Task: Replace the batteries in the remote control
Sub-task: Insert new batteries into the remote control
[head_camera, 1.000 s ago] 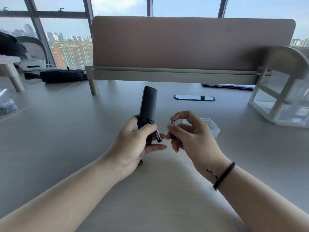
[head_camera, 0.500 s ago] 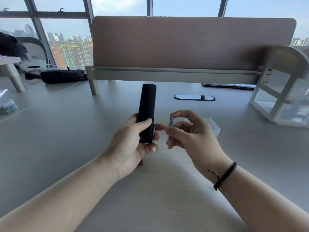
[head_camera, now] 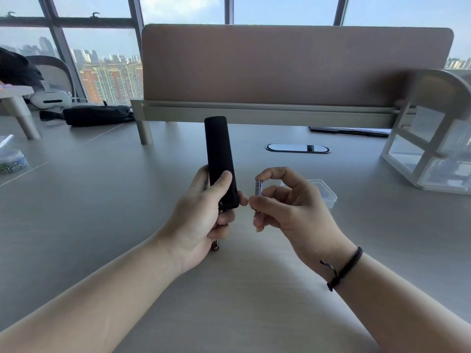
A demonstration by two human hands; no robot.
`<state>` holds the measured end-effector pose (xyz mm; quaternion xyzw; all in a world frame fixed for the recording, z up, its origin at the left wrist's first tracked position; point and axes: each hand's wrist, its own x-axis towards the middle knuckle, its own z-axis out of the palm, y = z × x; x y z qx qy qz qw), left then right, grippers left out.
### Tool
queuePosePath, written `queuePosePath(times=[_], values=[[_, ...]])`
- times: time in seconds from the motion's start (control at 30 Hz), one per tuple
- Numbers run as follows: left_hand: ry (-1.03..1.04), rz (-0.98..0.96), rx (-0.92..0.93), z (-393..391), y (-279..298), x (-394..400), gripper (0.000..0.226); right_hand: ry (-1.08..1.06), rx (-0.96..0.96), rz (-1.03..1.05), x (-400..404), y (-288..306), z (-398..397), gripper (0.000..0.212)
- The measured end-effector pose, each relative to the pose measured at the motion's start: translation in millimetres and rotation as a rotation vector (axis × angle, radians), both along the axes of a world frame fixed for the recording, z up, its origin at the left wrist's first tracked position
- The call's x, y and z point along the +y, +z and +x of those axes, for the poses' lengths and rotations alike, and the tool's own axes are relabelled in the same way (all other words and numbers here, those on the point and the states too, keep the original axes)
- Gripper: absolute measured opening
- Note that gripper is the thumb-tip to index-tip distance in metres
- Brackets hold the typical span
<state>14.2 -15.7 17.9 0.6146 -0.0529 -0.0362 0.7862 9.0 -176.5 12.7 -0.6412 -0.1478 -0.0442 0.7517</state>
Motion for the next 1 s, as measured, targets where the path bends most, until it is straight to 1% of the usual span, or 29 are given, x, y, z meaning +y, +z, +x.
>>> queuePosePath(times=[0.4, 0.5, 0.63, 0.73, 0.87, 0.93, 1.0], values=[[-0.035, 0.046, -0.029, 0, -1, -2, 0.018, 0.013, 0.011, -0.060, 2, -1, 0, 0.021], [-0.033, 0.045, -0.031, 1, -3, -3, 0.017, -0.019, -0.010, -0.104, 3, 0, -1, 0.023], [-0.030, 0.078, -0.062, 2, -4, -4, 0.018, -0.047, -0.026, -0.178, 6, 0, -4, 0.030], [-0.038, 0.099, -0.090, 0, -5, -5, 0.020, -0.063, -0.026, -0.217, 8, 1, -7, 0.026], [-0.090, 0.026, -0.058, 0, -5, -5, 0.029, -0.096, -0.054, -0.267, 8, 3, -7, 0.017], [-0.102, -0.006, -0.040, 0, -5, -5, 0.033, -0.101, -0.068, -0.290, 9, 2, -8, 0.017], [-0.121, 0.007, -0.048, -1, -5, -5, 0.032, -0.109, -0.083, -0.320, 10, 0, -8, 0.018]])
